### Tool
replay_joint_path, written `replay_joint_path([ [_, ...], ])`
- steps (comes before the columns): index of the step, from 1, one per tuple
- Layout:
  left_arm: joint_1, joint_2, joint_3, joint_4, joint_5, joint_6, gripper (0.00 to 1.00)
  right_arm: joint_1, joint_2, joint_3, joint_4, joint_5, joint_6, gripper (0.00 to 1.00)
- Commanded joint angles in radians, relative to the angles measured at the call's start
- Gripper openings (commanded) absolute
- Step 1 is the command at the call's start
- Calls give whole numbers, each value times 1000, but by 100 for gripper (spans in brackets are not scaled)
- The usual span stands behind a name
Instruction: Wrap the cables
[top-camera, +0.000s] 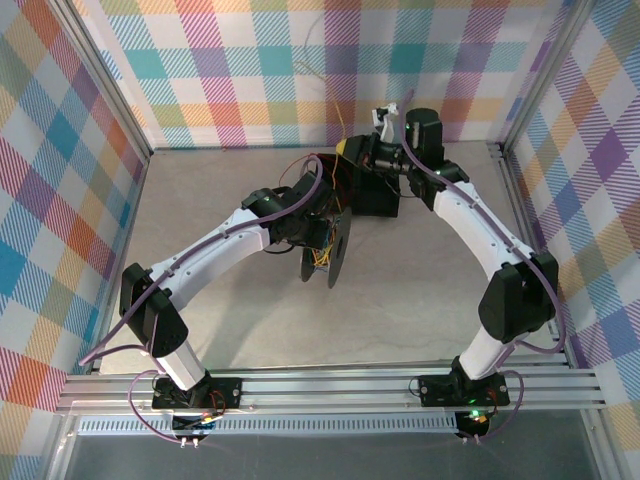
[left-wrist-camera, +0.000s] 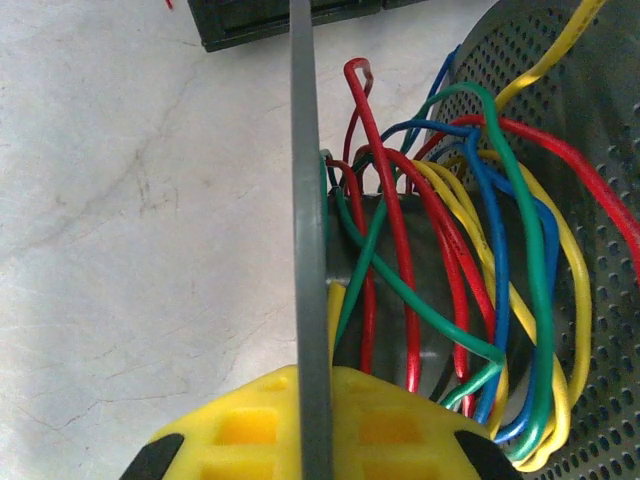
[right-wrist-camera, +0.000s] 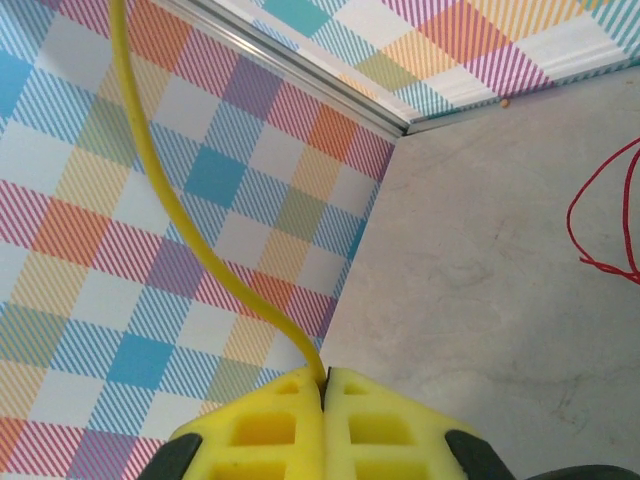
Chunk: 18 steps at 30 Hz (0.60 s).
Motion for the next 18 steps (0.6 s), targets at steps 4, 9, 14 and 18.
replay_joint_path([
  [4,96,10,-3,-18,29,-77,0,47,-129,-99,265,-59,43,0],
  [9,161,-2,16,-15,2,-138,0,129,-206,-217,315,-22,43,0],
  [14,246,-11,29,-11,3,-175,0,230,-280,-338,355,32,39,0],
  [18,305,-7,55,0,10,-197,0,328,-297,-402,354,91,16,0],
])
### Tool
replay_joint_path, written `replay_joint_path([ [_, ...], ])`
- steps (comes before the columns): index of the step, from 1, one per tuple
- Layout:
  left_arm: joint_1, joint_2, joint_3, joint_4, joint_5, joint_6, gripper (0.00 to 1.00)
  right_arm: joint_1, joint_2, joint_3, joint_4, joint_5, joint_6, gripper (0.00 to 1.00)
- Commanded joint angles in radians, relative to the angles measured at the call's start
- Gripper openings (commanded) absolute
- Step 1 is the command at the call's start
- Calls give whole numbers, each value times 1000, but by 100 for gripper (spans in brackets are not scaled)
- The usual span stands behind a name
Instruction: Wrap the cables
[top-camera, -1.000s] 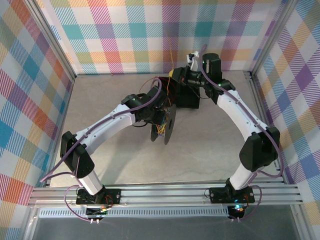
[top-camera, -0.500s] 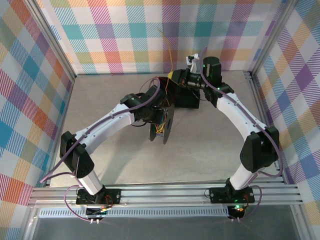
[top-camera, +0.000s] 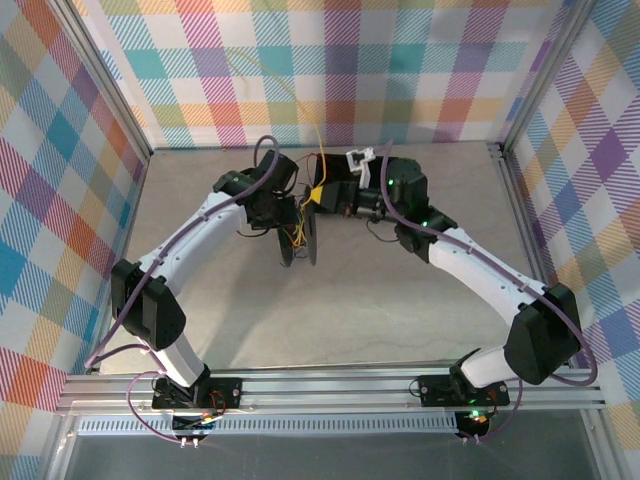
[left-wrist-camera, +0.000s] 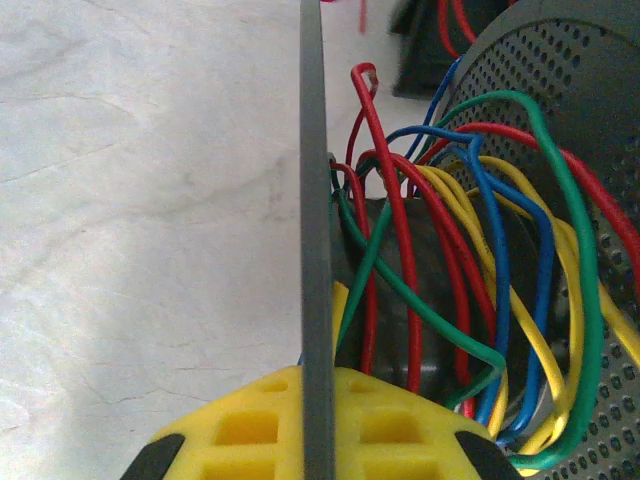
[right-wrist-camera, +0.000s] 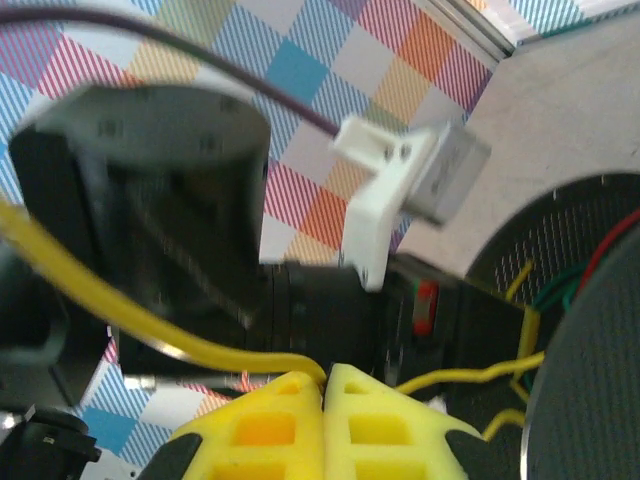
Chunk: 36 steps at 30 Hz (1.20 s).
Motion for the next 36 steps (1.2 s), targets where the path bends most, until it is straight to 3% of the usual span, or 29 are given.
replay_joint_path([
  [1,70,-9,61,7,-22,-61,0,94,-59,-46,116,23,-15,0],
  [7,169,-2,104,18,30,-101,0,192,-124,-256,211,139,35,0],
  [12,219,-35,115,41,84,-131,0,199,-131,-418,294,224,126,0],
  [15,219,-58,126,24,79,-109,0,196,-127,-444,271,232,118,0],
  [18,218,-86,98,31,79,-84,0,183,-153,-391,135,241,50,0],
  [19,218,-96,84,35,74,-78,0,174,-164,-368,92,241,24,7],
  [21,218,-119,45,45,78,-55,0,140,-197,-325,16,233,-18,33],
  [23,214,-132,18,38,89,-26,0,99,-220,-277,-61,216,-50,51],
  [27,176,-152,-28,8,101,25,0,-26,-210,-153,-215,129,-86,78],
  [32,87,-185,-121,13,59,43,0,-148,-50,109,-425,-37,-148,98],
  [36,19,-221,-212,66,24,52,0,-171,177,423,-641,-121,-257,99],
])
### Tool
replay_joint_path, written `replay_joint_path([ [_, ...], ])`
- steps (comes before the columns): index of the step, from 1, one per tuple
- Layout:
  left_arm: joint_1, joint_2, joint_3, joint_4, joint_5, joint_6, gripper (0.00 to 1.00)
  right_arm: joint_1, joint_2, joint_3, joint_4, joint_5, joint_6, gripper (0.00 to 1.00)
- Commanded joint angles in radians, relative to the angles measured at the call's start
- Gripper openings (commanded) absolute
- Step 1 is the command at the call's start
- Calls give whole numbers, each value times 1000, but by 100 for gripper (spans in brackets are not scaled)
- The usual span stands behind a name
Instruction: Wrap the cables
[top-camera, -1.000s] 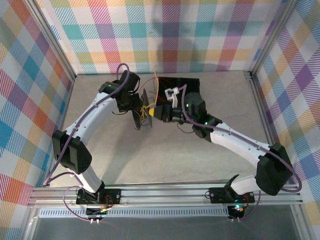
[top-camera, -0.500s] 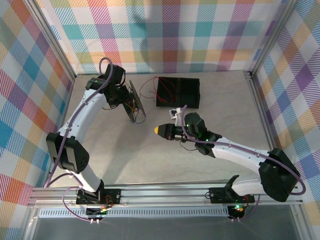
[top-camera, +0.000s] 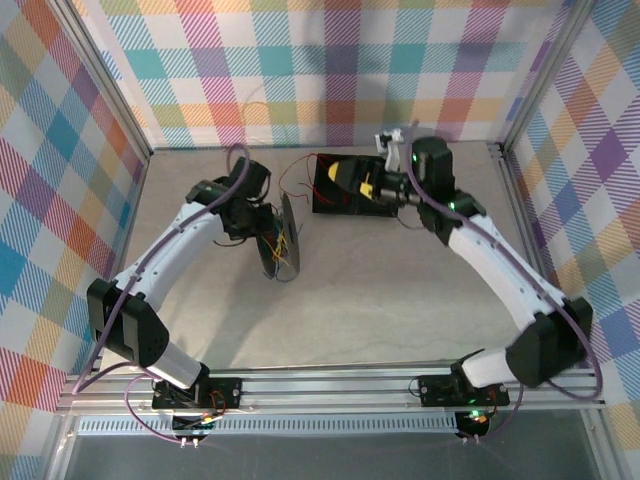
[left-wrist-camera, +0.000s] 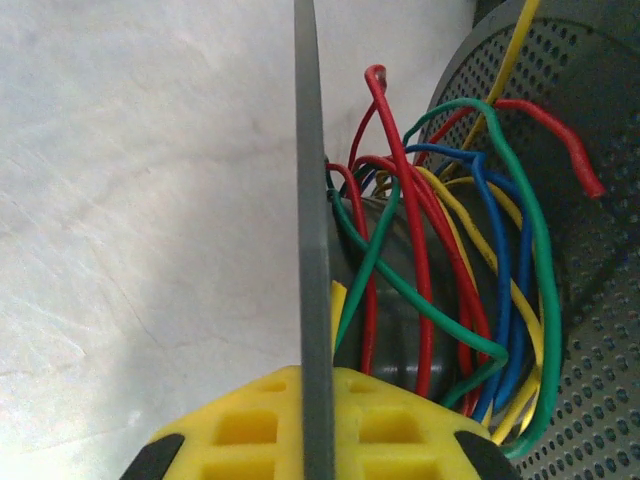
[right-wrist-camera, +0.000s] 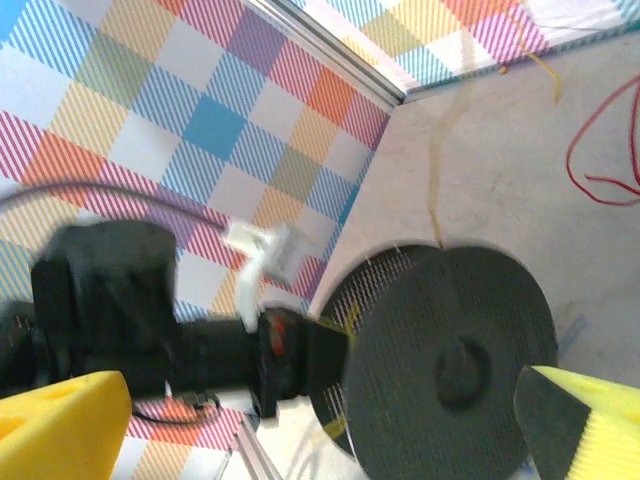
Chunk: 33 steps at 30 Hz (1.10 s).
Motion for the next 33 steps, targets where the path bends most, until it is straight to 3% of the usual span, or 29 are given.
replay_joint_path([
  [1,-49,-88,-65,95,-32,31,0,-5,203,250,-298,-126,-144,99],
  [7,-104,-97,-129,130,-66,48,0,-22,527,595,-458,-131,-198,99],
  [14,-139,-81,-145,121,-80,62,0,-28,744,830,-483,-120,-235,100],
  [20,-159,-70,-140,112,-75,75,0,-30,818,927,-458,-93,-321,87],
  [27,-170,-56,-140,120,-59,82,0,-42,906,1046,-466,-132,-290,57],
  [33,-173,-55,-145,122,-52,82,0,-45,937,1065,-460,-129,-269,55],
])
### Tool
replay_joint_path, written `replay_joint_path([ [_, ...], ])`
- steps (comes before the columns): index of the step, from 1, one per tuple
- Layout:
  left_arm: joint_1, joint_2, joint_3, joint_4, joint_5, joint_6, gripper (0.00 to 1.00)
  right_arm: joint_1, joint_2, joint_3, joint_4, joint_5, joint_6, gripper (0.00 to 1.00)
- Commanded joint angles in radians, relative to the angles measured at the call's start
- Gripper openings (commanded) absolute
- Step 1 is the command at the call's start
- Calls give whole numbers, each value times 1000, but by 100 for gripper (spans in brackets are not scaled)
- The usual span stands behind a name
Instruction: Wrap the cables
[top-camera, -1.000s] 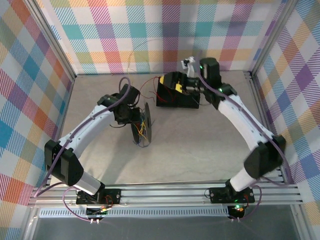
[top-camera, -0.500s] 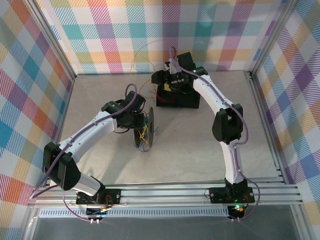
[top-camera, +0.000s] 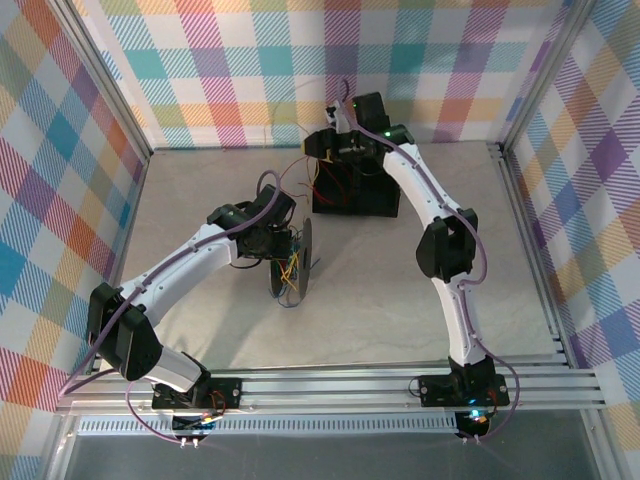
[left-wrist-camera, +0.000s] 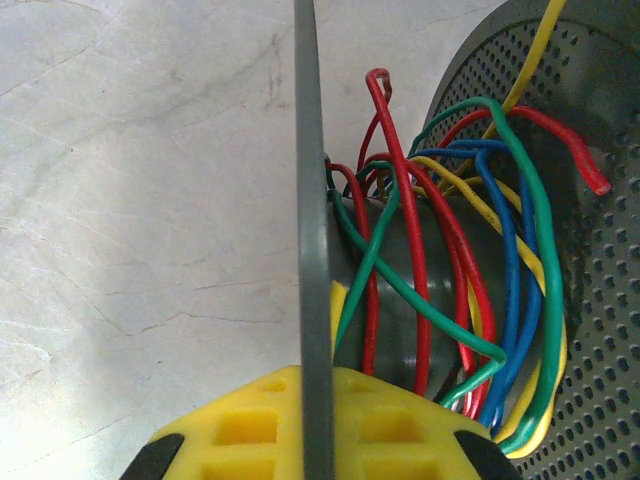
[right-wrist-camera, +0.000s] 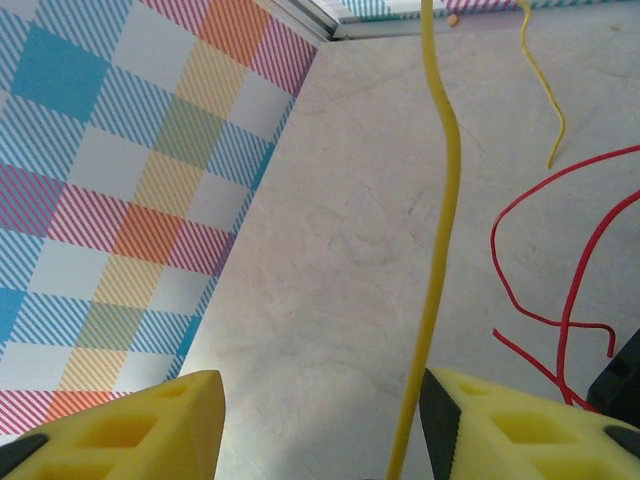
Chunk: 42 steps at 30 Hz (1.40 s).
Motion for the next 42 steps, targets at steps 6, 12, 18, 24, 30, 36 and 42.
replay_joint_path([
  [6,-15,0,-7,42,12,13,0,-22,68,70,4,-40,64,36],
  [12,-15,16,-4,37,15,13,0,-35,30,77,5,-44,89,48],
  [18,-15,26,-3,42,20,11,0,-52,-2,83,17,-37,107,41],
  [24,-14,39,2,43,24,10,0,-55,7,83,53,-98,142,0],
  [30,-13,69,20,33,-22,-13,0,-47,-47,82,100,-144,183,0],
  [36,0,114,45,25,-75,-55,0,-5,-185,1,227,-95,308,0],
  [42,61,121,56,7,-117,-112,0,108,-403,-324,418,5,381,0],
])
